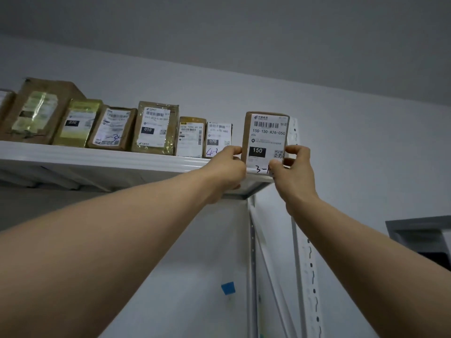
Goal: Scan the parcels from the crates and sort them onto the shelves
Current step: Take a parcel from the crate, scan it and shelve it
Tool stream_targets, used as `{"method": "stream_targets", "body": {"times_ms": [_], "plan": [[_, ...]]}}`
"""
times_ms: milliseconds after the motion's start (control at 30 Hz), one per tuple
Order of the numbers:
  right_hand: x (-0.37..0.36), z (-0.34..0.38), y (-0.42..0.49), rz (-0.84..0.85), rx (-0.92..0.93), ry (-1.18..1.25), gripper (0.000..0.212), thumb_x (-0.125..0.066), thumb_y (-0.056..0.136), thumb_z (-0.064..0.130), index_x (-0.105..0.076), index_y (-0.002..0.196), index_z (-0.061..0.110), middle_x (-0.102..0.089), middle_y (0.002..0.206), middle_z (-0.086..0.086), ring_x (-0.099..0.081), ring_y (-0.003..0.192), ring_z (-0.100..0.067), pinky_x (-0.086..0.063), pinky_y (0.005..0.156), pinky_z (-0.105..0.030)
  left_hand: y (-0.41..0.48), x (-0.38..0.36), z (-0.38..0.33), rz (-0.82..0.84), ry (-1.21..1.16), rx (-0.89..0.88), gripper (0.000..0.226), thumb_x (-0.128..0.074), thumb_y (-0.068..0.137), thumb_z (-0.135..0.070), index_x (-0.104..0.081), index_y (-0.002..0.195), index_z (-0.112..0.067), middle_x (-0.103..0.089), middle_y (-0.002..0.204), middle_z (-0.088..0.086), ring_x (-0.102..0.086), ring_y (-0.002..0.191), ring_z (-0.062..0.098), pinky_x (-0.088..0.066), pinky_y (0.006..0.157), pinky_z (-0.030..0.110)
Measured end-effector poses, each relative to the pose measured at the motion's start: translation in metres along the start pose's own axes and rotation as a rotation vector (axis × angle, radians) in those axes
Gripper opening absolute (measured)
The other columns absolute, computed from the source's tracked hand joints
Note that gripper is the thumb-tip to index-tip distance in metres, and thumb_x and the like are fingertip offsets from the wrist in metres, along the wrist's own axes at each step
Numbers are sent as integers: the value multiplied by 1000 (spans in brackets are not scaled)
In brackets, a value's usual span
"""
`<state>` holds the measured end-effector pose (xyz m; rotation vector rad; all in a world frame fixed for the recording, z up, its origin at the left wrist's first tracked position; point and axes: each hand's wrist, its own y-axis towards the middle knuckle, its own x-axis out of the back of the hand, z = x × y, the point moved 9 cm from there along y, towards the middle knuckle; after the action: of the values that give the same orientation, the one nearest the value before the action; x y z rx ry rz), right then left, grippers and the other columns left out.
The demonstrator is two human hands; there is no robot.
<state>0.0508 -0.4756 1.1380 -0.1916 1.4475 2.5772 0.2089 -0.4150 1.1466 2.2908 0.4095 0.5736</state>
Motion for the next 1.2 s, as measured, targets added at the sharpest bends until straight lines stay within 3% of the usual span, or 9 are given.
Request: {"method": "stream_targets", "body": {"times_ms": [167,233,333,533,667,800,933,1067,1200], "plan": [[-14,-19,45,15,22,-21,40,-53,98,8,-39,130,27,-58,98,14,-61,90,-9,-58,81,-34,39,-12,6,-47,-35,-24,64,-45,95,10,-29,149,-20,-59,122,-3,-55,121,23,-54,101,45],[-21,-24,58,36,27,-28,44,-52,99,5,-39,136,25,-57,100,14,-57,85,-5,-47,67,-19,52,-12,7,-77,-24,-46,60,-44,93,12,-33,142,-19,-57,112,-7,-57,109,19,-55,99,49],[-30,-30,78,44,39,-46,48,-51,98,3,-39,140,23,-59,112,8,-56,87,-7,-35,58,-14,71,-11,10,-109,44,-69,51,-43,93,11,-42,136,-17,-50,103,-10,-52,89,9,-55,98,51],[-48,-42,109,41,54,-113,48,-52,99,3,-39,140,24,-65,128,1,-58,98,-15,-51,73,-26,99,-9,16,-108,164,-87,55,-43,94,5,-45,144,-17,-45,125,-3,-52,98,11,-55,100,44],[-55,-54,121,44,66,-202,53,-53,99,6,-33,143,27,-65,122,-1,-57,97,-18,-43,67,-24,108,-9,21,-106,213,-63,45,-42,93,6,-50,129,-20,-51,102,-8,-55,109,22,-55,100,44],[-60,-58,122,22,111,-300,44,-52,99,6,-36,132,30,-63,109,2,-61,91,-19,-43,59,-23,111,-12,21,-83,322,-71,35,-44,91,5,-55,118,-13,-59,107,7,-57,94,25,-56,97,48],[-67,-55,119,7,160,-374,39,-54,97,8,-38,124,31,-68,113,-2,-66,94,-24,-59,80,-44,113,-11,23,-111,466,-64,22,-46,87,2,-58,103,-9,-56,112,16,-58,87,26,-60,90,47],[-70,-53,116,37,181,-422,40,-53,95,8,-40,128,28,-64,114,-1,-62,95,-25,-55,83,-44,119,-10,24,-135,662,-44,50,-48,90,-7,-47,140,-14,-29,144,12,-57,106,34,-52,101,45],[-72,-55,113,80,180,-447,47,-46,91,4,-44,134,24,-60,118,-5,-57,98,-27,-51,80,-40,119,-8,27,-136,774,-34,61,-47,89,-7,-40,148,-18,-21,149,10,-45,109,34,-44,109,45]]}}
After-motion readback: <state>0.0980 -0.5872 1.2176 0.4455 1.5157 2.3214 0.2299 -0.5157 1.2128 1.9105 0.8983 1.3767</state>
